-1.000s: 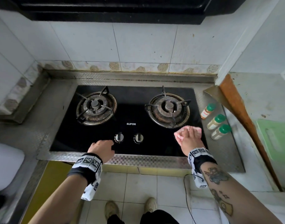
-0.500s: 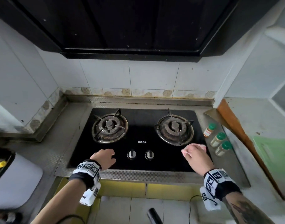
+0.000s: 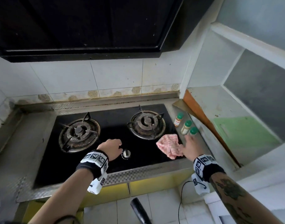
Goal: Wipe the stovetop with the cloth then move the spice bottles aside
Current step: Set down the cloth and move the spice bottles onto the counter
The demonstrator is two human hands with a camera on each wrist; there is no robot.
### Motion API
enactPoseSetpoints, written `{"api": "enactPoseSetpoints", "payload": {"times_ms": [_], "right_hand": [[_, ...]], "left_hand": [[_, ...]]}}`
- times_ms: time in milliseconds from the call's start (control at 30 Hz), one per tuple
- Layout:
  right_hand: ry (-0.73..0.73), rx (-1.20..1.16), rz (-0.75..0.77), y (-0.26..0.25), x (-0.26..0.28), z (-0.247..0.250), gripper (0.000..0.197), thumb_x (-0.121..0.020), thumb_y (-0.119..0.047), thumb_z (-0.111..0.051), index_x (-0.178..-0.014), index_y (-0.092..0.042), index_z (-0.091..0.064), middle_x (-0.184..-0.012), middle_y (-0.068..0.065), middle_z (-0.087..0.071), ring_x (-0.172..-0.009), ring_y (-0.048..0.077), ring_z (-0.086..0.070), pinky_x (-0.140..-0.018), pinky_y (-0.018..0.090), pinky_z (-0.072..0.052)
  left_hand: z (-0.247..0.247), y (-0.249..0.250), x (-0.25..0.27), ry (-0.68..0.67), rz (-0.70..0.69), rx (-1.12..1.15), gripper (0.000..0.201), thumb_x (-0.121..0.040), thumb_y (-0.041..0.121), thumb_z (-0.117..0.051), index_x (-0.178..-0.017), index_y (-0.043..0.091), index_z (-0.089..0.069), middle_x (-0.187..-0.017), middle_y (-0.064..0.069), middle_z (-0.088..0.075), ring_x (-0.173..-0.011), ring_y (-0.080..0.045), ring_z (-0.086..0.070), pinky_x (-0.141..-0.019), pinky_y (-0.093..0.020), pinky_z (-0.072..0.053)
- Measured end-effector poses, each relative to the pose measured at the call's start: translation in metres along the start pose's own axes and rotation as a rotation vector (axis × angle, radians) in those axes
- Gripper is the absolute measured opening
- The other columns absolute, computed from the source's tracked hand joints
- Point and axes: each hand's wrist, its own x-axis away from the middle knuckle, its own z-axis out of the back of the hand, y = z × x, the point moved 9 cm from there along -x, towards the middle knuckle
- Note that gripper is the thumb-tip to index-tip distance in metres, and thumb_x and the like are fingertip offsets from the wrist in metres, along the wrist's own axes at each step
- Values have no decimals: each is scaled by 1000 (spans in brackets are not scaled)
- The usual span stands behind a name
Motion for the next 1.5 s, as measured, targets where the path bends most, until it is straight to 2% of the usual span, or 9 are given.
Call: {"api": "enactPoseSetpoints", "payload": {"times_ms": [133, 400, 633, 800, 867, 1033, 1233, 1400, 1500], "right_hand": [[89, -17, -63, 25, -19, 22, 45, -84, -22, -65, -122, -3, -48, -123, 22, -53, -108, 39, -56, -86, 39, -46], [85, -104, -141, 68, -66, 28, 72, -80, -19, -71, -139, -3, -33, -136, 23, -44, -124, 38, -46, -102, 44, -39], [28, -67, -158, 72, -88, 18, 54, -83, -21, -69, -127, -6, -42, -129, 19, -50, -110, 35, -57, -83, 37, -46], [38, -23, -119, 73, -96, 17, 35, -86, -21, -67, -112, -8, -47, -119, 14, -59, -100, 33, -63, -69, 33, -43], [49, -9, -111, 77, -97, 19, 32, -86, -24, -67, -108, -10, -48, -115, 11, -62, -99, 33, -64, -67, 32, -41], [124, -37, -138, 88, -99, 34, 36, -82, -39, -67, -102, -15, -50, -101, 7, -64, -88, 29, -64, -63, 33, -50], [276, -258, -177, 75, -116, 90, 38, -74, -42, -65, -95, -16, -47, -93, 5, -57, -78, 30, -59, -63, 34, -47], [453, -550, -229, 65, -160, 139, 38, -74, -37, -66, -99, -15, -48, -102, 7, -58, -85, 31, -61, -73, 41, -53], [459, -564, -243, 57, -197, 153, 41, -77, -32, -67, -107, -11, -48, -112, 10, -56, -95, 34, -61, -79, 42, -53]], "left_hand": [[3, 48, -20, 2, -65, -8, 42, -90, 37, -52, -129, 22, -54, -124, -4, -64, -112, -27, -62, -94, -40, -52], [10, 123, -51, 30, -126, -32, 39, -86, 34, -53, -122, 20, -53, -126, -8, -62, -114, -34, -60, -96, -42, -50], [11, 173, -66, 52, -158, -85, 47, -90, 31, -50, -136, 18, -44, -133, -9, -57, -118, -35, -56, -98, -43, -47], [17, 193, -74, 46, -186, -118, 41, -90, 32, -50, -128, 14, -48, -134, -8, -54, -116, -35, -56, -94, -43, -47], [16, 194, -77, 39, -182, -116, 41, -91, 32, -50, -128, 15, -48, -134, -7, -53, -116, -35, -56, -95, -43, -46], [9, 184, -81, 40, -150, -143, 48, -92, 31, -48, -138, 19, -41, -133, -9, -55, -119, -35, -55, -98, -42, -43], [-12, 146, -78, -11, -54, -227, 42, -89, 31, -48, -129, 17, -49, -133, -5, -56, -125, -25, -52, -103, -40, -36], [-38, 97, -71, -82, 57, -282, 46, -92, 37, -48, -132, 16, -46, -133, -5, -55, -126, -25, -51, -104, -39, -37], [-48, 72, -69, -113, 99, -256, 45, -92, 38, -49, -131, 17, -46, -132, -4, -56, -125, -25, -52, -103, -38, -39]]}}
